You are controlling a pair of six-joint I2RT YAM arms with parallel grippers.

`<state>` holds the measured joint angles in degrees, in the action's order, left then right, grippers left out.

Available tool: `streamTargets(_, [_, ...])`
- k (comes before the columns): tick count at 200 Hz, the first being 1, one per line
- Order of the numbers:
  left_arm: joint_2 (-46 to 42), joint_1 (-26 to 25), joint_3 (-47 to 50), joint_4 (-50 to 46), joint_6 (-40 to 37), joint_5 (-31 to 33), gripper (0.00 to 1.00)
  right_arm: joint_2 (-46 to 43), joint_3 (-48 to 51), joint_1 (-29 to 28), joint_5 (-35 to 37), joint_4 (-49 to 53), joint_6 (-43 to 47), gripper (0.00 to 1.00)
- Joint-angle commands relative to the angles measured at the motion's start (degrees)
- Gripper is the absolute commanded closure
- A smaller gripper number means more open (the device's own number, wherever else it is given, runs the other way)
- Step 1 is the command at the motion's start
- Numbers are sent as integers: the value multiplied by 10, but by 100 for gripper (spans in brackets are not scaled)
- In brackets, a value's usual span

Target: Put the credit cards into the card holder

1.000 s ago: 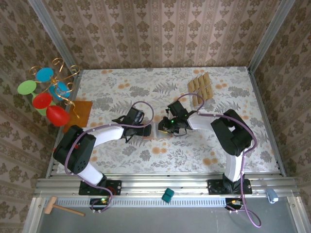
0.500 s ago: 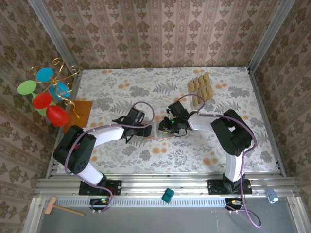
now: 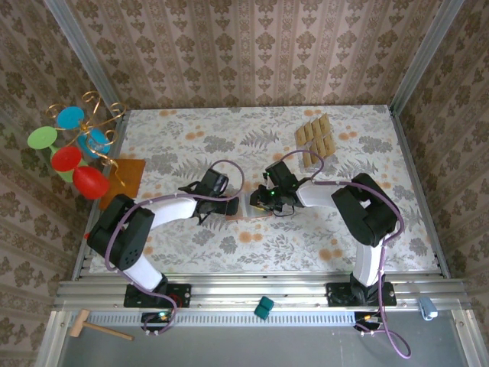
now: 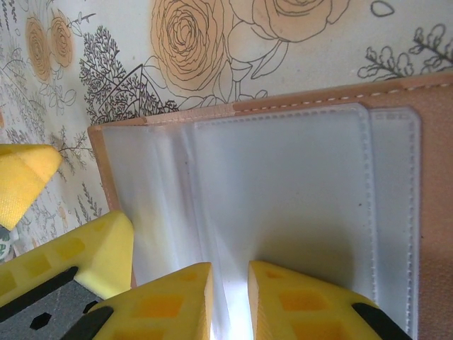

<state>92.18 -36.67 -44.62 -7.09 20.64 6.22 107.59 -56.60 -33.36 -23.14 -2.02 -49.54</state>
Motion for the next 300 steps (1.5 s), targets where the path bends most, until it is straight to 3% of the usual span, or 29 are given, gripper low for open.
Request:
streamTargets(1, [7,6,-14,-4,-17,8,0,-15,8,2,13,14,-6,77])
streamTargets(111, [-25,10,-22,-20,-25,2,0,-33,-23,2,13,41,6,76])
streamTargets(166, [-70,15,-24,-31,-11,-3,0,-47,-82,9,12,96,37,73])
streamTargets(204, [-98,29,-37,-31,12,-23,0,-52,-146,43,21,167,81,71])
streamTargets(238, [-116,35,-43,-24,37,-47,0,-59,-222,94,65,258,143,67])
streamTargets(300, [-107,41,-56,-6,66,-80,0,-17,-382,153,255,442,277,49])
